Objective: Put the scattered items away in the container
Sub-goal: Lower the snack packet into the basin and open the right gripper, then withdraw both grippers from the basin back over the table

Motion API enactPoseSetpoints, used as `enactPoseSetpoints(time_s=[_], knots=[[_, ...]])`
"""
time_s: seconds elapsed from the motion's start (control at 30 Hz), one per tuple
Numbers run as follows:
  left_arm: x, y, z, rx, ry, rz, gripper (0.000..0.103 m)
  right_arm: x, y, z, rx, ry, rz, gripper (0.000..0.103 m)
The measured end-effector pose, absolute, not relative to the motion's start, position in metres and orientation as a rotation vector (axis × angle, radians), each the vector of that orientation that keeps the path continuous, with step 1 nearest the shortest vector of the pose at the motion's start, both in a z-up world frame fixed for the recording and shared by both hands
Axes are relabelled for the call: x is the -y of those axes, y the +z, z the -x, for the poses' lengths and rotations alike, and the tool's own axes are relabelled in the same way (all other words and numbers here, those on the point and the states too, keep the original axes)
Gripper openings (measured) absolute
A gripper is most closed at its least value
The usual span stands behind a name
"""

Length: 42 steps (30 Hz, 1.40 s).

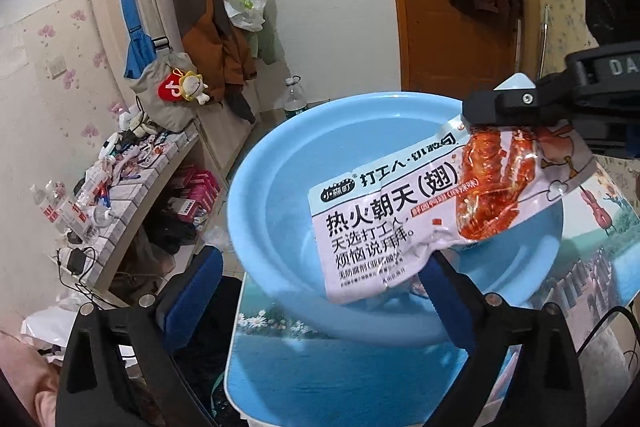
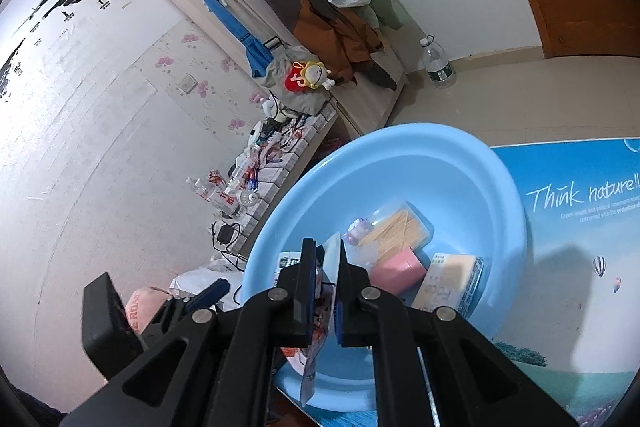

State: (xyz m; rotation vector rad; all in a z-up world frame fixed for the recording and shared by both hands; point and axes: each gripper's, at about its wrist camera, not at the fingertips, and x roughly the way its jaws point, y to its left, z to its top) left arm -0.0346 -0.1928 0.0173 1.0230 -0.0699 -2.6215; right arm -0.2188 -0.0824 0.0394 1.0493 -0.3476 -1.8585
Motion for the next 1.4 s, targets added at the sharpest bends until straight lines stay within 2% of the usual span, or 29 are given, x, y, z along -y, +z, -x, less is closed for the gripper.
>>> enactPoseSetpoints(time_s=[0.37, 0.5, 0.67, 0.73, 0.8, 0.93, 1.07, 1.33, 1.37, 1.4], knots=[[0.212, 0.024, 0.016, 0.029, -2.608, -1.017, 0.103, 0.088, 0.018, 0.233, 0.385, -1.876, -1.140, 0.007], [0.222, 0.024, 0.011, -0.022, -2.596, -1.011, 0.103, 0.093, 0.014, 0.227, 0.296, -1.921, -1.138, 0.008], [0.230, 0.023, 0.008, -0.075, -2.586, -1.014, 0.103, 0.103, 0.014, 0.216, 0.116, -2.004, -1.110, 0.018], [0.230, 0.024, 0.007, -0.076, -2.588, -1.008, 0.103, 0.105, 0.016, 0.212, 0.046, -2.053, -1.102, 0.033], [0.230, 0.025, 0.006, -0.076, -2.591, -1.004, 0.103, 0.104, 0.016, 0.211, 0.013, -2.095, -1.090, 0.037], [0.229, 0.026, 0.006, -0.083, -2.594, -1.005, 0.103, 0.100, 0.016, 0.213, -0.014, -2.155, -1.087, 0.037], [0.228, 0.027, 0.006, -0.093, -2.593, -1.006, 0.103, 0.092, 0.021, 0.208, -0.129, -2.281, -1.029, 0.037], [0.226, 0.025, 0.008, -0.131, -2.595, -1.025, 0.103, 0.079, 0.029, 0.196, -0.132, -2.291, -0.989, 0.038], [0.226, 0.025, 0.007, -0.139, -2.597, -1.026, 0.103, 0.079, 0.030, 0.190, -0.152, -2.307, -0.968, 0.039], [0.226, 0.026, 0.007, -0.150, -2.600, -1.025, 0.103, 0.077, 0.032, 0.184, -0.173, -2.323, -0.943, 0.045]])
